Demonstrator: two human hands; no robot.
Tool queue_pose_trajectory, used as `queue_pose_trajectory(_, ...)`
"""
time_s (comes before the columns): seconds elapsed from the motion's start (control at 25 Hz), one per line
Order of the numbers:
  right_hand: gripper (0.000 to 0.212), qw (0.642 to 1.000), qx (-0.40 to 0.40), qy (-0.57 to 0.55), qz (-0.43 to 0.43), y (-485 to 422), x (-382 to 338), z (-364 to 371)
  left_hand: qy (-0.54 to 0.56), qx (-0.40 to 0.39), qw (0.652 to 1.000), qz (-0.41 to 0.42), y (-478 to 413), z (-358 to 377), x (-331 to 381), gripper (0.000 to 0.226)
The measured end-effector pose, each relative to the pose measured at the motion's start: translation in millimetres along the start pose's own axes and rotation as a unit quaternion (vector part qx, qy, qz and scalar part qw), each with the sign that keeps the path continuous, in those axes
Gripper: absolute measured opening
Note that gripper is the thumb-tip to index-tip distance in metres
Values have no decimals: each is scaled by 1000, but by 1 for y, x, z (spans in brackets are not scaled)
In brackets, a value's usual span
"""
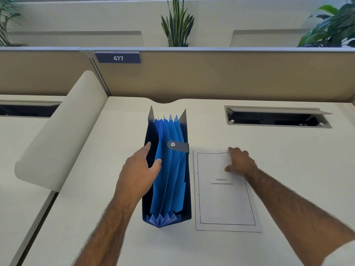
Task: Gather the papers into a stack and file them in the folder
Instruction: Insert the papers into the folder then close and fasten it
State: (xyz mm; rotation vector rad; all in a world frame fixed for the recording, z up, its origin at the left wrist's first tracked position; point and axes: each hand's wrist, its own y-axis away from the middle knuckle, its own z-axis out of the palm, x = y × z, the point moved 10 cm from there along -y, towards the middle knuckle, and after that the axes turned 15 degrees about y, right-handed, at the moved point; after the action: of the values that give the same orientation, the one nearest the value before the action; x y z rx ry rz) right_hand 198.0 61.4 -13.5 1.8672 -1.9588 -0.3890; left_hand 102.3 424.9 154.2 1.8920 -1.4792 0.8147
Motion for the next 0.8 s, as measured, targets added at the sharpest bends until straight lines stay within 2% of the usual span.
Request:
queue_pose_trajectory(0.12, 84, 1000, 11, 1, 7, 1, -1, -3, 18, -8, 1000, 14, 3, 3, 6, 66)
queue_pose_trajectory(0.24, 88, 999, 26, -18, 5, -2, -4, 0, 26, -29, 997, 65, 5, 2, 17, 72)
queue_pose_trajectory(0.4, 114, 989, 48, -136, 42, -1, 9, 5, 23, -36, 998, 43, 1, 5, 12, 41)
queue_pose_trajectory(0.44, 119, 984, 56, -160, 57, 0, 14, 6, 23, -34, 999, 22, 2, 6, 9, 43)
queue_pose_trajectory(0.56, 120, 954, 101, -265, 97, 7, 30, 10, 2, -50, 998, -37, 5, 11, 3, 96)
queue_pose_trajectory(0.6, 117, 934, 114, -320, 115, 11, 39, 13, -9, -55, 998, -42, 6, 12, 4, 102)
queue_pose_trajectory(0.68, 97, 881, 111, -437, 145, 20, 53, 27, -19, -55, 997, -42, 5, 13, 6, 96)
queue_pose_trajectory(0.76, 55, 835, 56, -528, 145, 29, 55, 46, -11, -54, 998, -41, 4, 13, 6, 81)
queue_pose_trajectory(0.8, 36, 823, 20, -550, 140, 36, 52, 56, -1, -57, 998, -41, 3, 14, 7, 71)
